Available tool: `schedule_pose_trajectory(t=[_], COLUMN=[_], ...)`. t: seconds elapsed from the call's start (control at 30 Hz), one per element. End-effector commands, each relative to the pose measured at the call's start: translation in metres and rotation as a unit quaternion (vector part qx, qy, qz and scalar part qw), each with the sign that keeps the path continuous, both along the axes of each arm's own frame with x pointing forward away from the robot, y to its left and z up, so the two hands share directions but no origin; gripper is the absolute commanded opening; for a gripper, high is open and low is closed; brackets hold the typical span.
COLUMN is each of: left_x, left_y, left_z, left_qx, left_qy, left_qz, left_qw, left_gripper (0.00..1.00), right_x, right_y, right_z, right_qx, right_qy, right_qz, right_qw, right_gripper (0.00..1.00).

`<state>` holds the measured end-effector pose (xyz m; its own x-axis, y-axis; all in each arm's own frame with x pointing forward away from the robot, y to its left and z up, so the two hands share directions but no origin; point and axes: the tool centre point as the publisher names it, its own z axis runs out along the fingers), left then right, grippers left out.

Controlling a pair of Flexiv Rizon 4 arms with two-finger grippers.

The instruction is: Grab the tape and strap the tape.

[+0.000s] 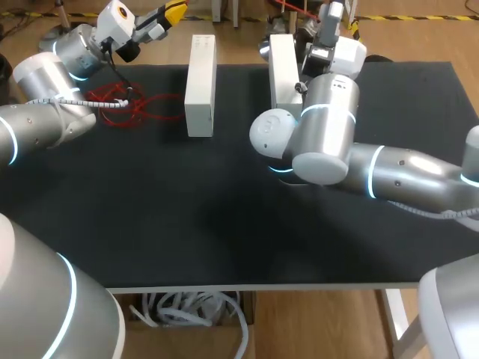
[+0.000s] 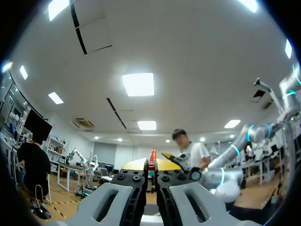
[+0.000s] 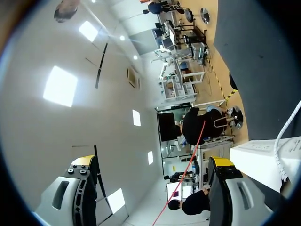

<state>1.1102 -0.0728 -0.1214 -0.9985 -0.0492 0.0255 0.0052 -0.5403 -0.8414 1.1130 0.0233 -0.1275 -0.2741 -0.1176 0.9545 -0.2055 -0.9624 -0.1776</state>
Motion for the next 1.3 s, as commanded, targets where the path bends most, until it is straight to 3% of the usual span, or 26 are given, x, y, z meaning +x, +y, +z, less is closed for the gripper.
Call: schedule_pose_trajectory(t=[0.03, 0.3, 0.33, 0.37, 0.4, 0.43, 0.7, 0.83, 1.0, 1.03, 1.07, 1.3], left_x=[-0.0005, -0.0005, -0.0005, -0.0005, -0.0005, -0.0005, -0.0005, -0.0005, -0.0005, -0.0005, -0.0005, -0.0005], left_y=[-0.0005, -0.0005, -0.0005, -0.0005, -0.0005, -0.0005, -0.0005, -0.0005, -0.0005, -0.0005, -0.0005, -0.0005], left_z=[0.0003, 0.0003, 0.0003, 0.0003, 0.0003, 0.0003, 0.0003, 0.0003, 0.0003, 0.0003, 0.0003, 0.0003], left_qx=[0.000, 0.000, 0.000, 0.000, 0.000, 0.000, 0.000, 0.000, 0.000, 0.000, 0.000, 0.000], left_qy=[0.000, 0.000, 0.000, 0.000, 0.000, 0.000, 0.000, 0.000, 0.000, 0.000, 0.000, 0.000], left_qz=[0.001, 0.001, 0.001, 0.001, 0.001, 0.001, 0.001, 0.001, 0.001, 0.001, 0.001, 0.001], left_qw=[1.000, 1.000, 1.000, 1.000, 1.000, 1.000, 1.000, 1.000, 1.000, 1.000, 1.000, 1.000], left_gripper=[0.00, 0.00, 0.00, 0.00, 0.00, 0.00, 0.00, 0.00, 0.00, 0.00, 0.00, 0.00], right_x=[0.0012, 0.0005, 0.0005, 0.0005, 0.0005, 0.0006, 0.0014, 0.0015, 0.0018, 0.0018, 0.0018, 0.0015], right_y=[0.0024, 0.0032, 0.0031, 0.0031, 0.0027, 0.0025, 0.0028, 0.0037, 0.0040, 0.0041, 0.0042, 0.0043], right_z=[-0.0005, -0.0053, -0.0054, -0.0055, -0.0054, -0.0054, -0.0049, -0.0041, -0.0037, -0.0037, -0.0037, -0.0038], right_qx=[-0.002, -0.011, -0.011, -0.011, -0.011, -0.011, -0.012, -0.012, -0.013, -0.013, -0.013, -0.015], right_qy=[0.003, 0.009, 0.009, 0.010, 0.009, 0.009, 0.008, 0.007, 0.006, 0.006, 0.006, 0.007], right_qz=[-0.003, -0.005, -0.005, -0.005, -0.006, -0.006, -0.006, -0.004, -0.003, -0.004, -0.004, -0.006], right_qw=[1.000, 1.000, 1.000, 1.000, 1.000, 1.000, 1.000, 1.000, 1.000, 1.000, 1.000, 1.000], right_gripper=[1.00, 1.00, 0.93, 0.71, 0.56, 0.52, 0.55, 0.72, 0.63, 0.49, 0.45, 0.33])
